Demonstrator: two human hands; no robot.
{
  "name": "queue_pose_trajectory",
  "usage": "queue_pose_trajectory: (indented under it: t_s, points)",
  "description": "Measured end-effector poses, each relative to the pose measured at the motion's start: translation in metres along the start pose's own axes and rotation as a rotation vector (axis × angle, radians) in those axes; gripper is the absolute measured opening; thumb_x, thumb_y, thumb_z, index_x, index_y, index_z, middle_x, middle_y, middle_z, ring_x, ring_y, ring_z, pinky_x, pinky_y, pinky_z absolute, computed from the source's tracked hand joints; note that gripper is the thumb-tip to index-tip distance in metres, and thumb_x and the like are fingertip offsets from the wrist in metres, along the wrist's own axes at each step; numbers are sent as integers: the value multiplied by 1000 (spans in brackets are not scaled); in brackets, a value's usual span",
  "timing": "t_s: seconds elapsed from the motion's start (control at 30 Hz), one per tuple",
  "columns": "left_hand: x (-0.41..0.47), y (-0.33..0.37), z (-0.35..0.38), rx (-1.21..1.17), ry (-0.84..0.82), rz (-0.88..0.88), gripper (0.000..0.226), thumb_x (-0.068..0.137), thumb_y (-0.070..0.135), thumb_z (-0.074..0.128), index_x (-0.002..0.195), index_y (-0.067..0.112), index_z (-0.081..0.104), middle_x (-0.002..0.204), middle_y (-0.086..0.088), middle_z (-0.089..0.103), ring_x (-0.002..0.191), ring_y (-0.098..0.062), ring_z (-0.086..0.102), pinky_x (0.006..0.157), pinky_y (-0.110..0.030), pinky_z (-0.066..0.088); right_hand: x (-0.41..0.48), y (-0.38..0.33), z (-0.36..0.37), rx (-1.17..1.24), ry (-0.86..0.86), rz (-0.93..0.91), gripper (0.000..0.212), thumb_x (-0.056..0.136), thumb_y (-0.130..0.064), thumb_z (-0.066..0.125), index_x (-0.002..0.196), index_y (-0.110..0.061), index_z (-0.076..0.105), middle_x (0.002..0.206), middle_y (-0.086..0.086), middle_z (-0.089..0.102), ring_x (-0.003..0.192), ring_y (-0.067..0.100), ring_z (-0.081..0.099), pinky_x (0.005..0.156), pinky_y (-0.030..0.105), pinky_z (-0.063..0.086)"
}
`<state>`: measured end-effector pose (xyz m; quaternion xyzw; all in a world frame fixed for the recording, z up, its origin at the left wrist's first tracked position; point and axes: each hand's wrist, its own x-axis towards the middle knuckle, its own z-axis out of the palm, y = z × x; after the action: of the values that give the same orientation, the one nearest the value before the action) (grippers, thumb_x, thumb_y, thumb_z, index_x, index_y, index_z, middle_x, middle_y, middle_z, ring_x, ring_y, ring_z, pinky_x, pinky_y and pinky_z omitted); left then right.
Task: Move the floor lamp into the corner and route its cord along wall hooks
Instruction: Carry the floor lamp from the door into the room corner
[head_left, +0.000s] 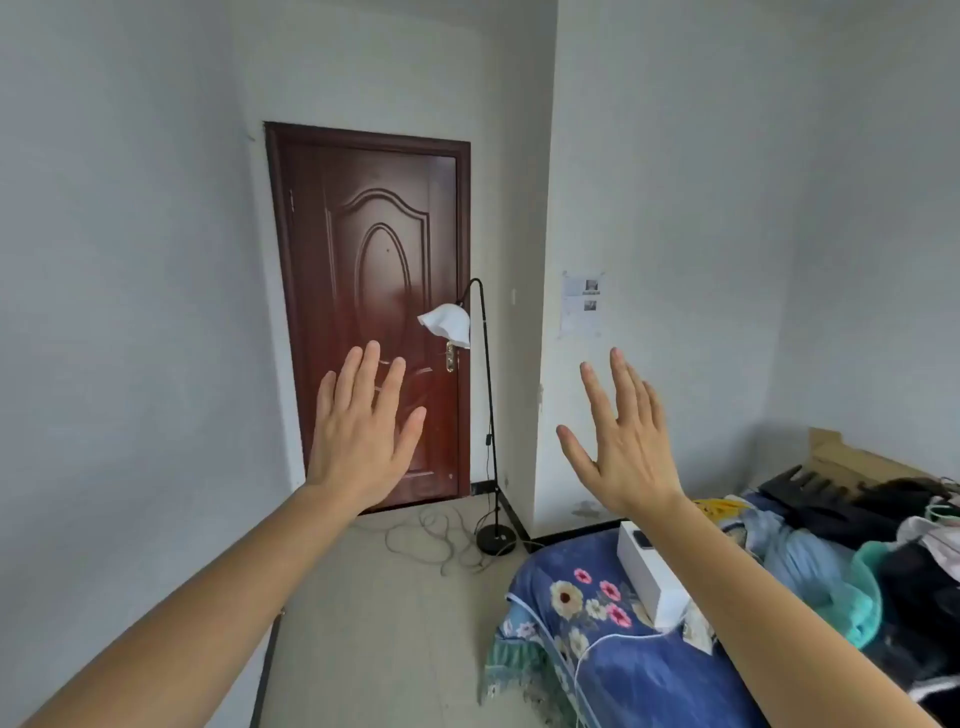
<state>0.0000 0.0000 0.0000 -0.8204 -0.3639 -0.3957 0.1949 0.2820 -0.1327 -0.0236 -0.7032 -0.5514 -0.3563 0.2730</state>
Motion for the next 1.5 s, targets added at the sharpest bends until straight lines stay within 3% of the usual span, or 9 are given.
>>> queue_pose_trajectory:
  t_s: [0.3, 0.5, 0.6, 0.73, 0.83, 1.0, 1.27, 1.5]
  points:
    - [59, -127, 158, -31, -104, -49, 65, 99, 48, 30, 148, 6, 39, 159, -24, 28, 148, -38, 23, 115, -57, 24, 87, -28, 207, -76, -237, 54, 77, 98, -62, 26, 160, -23, 3, 168, 17, 2, 153, 36, 13, 122, 48, 9]
    - [128, -188, 256, -84, -225, -48, 69, 97, 50, 25, 148, 6, 40, 159, -22, 29, 147, -38, 25, 115, -57, 27, 150, -24, 306, -81, -349, 82, 76, 98, -64, 22, 160, -23, 5, 167, 18, 7, 152, 35, 20, 121, 48, 15]
    - [155, -198, 318, -119, -257, -41, 69, 98, 51, 25, 150, 7, 38, 160, -21, 28, 148, -36, 24, 115, -56, 26, 167, -1, 357, -80, -392, 94, 76, 97, -65, 17, 160, -22, 9, 167, 18, 8, 151, 36, 22, 121, 50, 20]
    - [191, -199, 418, -114, -312, 14, 69, 98, 51, 26, 149, 7, 39, 159, -21, 30, 148, -36, 24, 114, -55, 27, 191, 46, 439, -78, -425, 163, 78, 96, -67, 15, 160, -23, 5, 168, 16, 6, 152, 35, 20, 121, 47, 13]
    - [220, -194, 494, -84, -360, 13, 72, 99, 54, 23, 153, 8, 30, 162, -22, 20, 150, -36, 16, 116, -55, 21, 209, 80, 505, -50, -455, 213, 81, 96, -68, 16, 160, -21, 3, 168, 16, 2, 152, 35, 18, 122, 47, 13]
    - [300, -189, 597, -87, -475, -44, 74, 100, 56, 21, 158, 11, 9, 166, -17, -4, 152, -30, -7, 121, -53, 6, 267, 134, 597, 11, -509, 255, 90, 89, -74, 4, 159, -19, -7, 168, 16, -5, 154, 34, 12, 122, 47, 15]
    - [398, -200, 719, -206, -479, -59, 72, 100, 56, 27, 158, 15, 14, 167, -11, 0, 153, -25, -4, 121, -47, 8, 365, 182, 731, 71, -578, 307, 87, 95, -69, 22, 159, -19, -9, 168, 14, -7, 154, 31, 10, 122, 44, 17]
    - [471, -228, 865, -328, -649, -37, 73, 101, 55, 28, 158, 14, 10, 167, -11, -4, 153, -26, -5, 120, -49, 11, 426, 205, 846, 62, -650, 274, 85, 98, -63, 32, 159, -19, -6, 168, 12, -4, 154, 31, 12, 121, 44, 21]
